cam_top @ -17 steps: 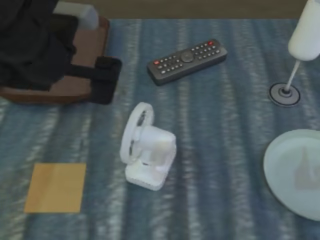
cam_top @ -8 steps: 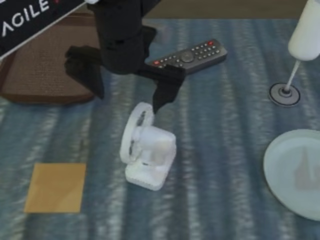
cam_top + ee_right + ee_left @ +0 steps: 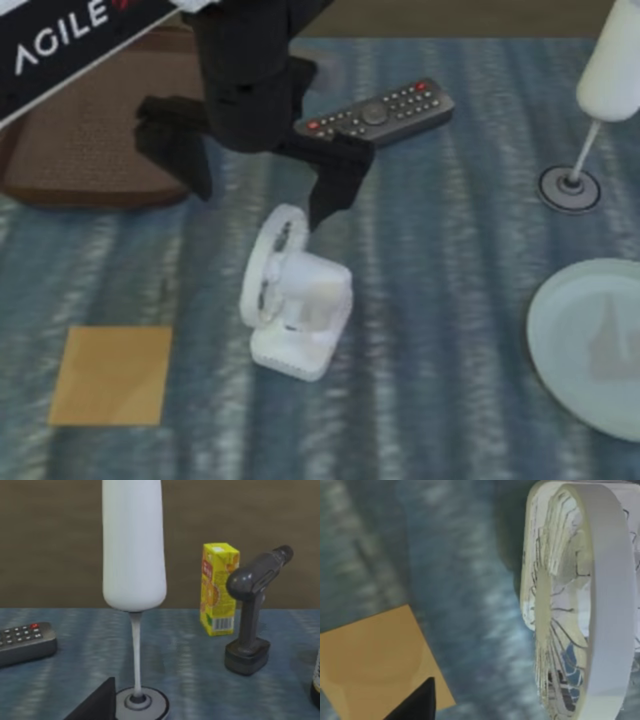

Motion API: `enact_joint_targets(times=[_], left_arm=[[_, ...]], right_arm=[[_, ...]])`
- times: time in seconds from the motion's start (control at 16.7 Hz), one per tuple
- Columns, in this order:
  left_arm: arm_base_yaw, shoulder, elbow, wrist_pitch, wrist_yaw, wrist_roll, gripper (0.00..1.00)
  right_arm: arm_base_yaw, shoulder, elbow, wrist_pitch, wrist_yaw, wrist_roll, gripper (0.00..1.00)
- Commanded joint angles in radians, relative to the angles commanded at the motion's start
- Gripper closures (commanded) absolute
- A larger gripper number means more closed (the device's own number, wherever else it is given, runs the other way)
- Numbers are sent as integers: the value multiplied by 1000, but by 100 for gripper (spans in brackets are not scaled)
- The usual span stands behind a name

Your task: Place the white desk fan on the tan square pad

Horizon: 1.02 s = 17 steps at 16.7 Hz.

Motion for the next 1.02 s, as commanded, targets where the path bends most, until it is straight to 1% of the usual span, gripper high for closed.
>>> enact_joint_targets(times=[0.42,0.66,1.02], left_arm=[[-1,-12,-196,181,0,0,0],[-1,-13,-202,188,0,-1,0],[-1,-13,-202,188,0,-1,45]], right_arm=[[0,0,0,0,0,0,0],[0,0,0,0,0,0,0],[0,0,0,0,0,0,0]])
